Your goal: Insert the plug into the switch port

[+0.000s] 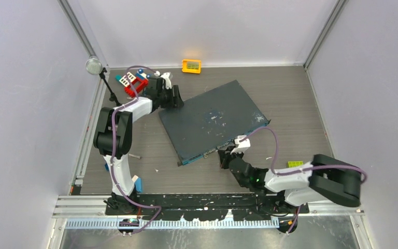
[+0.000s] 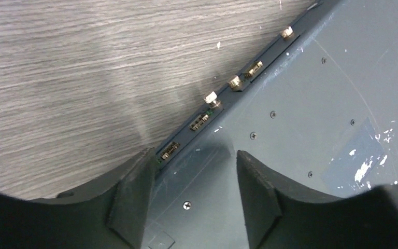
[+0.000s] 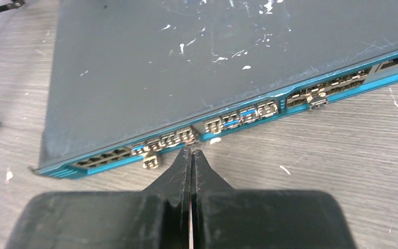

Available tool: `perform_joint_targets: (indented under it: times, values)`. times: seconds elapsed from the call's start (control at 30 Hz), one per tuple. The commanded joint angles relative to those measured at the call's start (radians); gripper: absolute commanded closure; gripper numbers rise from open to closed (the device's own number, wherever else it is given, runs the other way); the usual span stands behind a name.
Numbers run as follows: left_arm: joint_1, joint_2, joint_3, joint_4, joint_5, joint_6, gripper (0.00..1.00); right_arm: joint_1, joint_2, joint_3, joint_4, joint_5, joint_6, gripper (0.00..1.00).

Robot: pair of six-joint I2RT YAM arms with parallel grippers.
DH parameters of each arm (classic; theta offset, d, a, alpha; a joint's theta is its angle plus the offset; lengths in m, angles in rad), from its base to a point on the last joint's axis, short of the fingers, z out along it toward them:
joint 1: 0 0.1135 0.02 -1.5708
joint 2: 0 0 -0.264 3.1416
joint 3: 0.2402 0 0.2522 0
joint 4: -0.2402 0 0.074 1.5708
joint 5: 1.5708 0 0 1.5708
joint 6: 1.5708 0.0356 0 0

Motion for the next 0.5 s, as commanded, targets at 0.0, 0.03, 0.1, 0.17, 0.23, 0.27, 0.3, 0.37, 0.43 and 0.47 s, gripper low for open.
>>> perform_joint_targets:
  times: [0.0,0.03,0.1,0.17,0.23,0.27,0.3,0.37,0.43,0.47]
  values:
    - [-0.02,0.024,0.009,-0.304,0.053,-0.016,0.37,0.012,-0.182,0.034,-0.411,-0.045,0.099,1.0]
    - [-0.014,0.019,0.02,-0.29,0.047,-0.02,0.34,0.012,-0.226,0.033,-0.459,-0.048,0.109,1.0]
    - [0.001,0.013,0.035,-0.26,0.024,-0.034,0.31,0.013,-0.297,0.023,-0.54,-0.054,0.124,1.0]
    - [0.018,0.012,0.05,-0.23,-0.009,-0.06,0.3,0.013,-0.349,0.009,-0.58,-0.062,0.138,1.0]
    - [0.031,0.016,0.057,-0.194,-0.047,-0.093,0.31,0.013,-0.381,-0.004,-0.607,-0.066,0.152,1.0]
    - [0.034,0.021,0.064,-0.186,-0.066,-0.104,0.31,0.013,-0.39,-0.008,-0.615,-0.071,0.158,1.0]
    - [0.037,0.025,0.071,-0.183,-0.086,-0.114,0.31,0.012,-0.396,-0.011,-0.618,-0.076,0.162,0.99]
    - [0.04,0.033,0.085,-0.181,-0.129,-0.13,0.33,0.013,-0.393,-0.012,-0.625,-0.089,0.169,1.0]
    - [0.048,0.038,0.094,-0.176,-0.152,-0.145,0.36,0.013,-0.38,-0.009,-0.624,-0.109,0.172,1.0]
    - [0.052,0.038,0.095,-0.169,-0.157,-0.156,0.38,0.013,-0.372,-0.006,-0.623,-0.118,0.172,0.99]
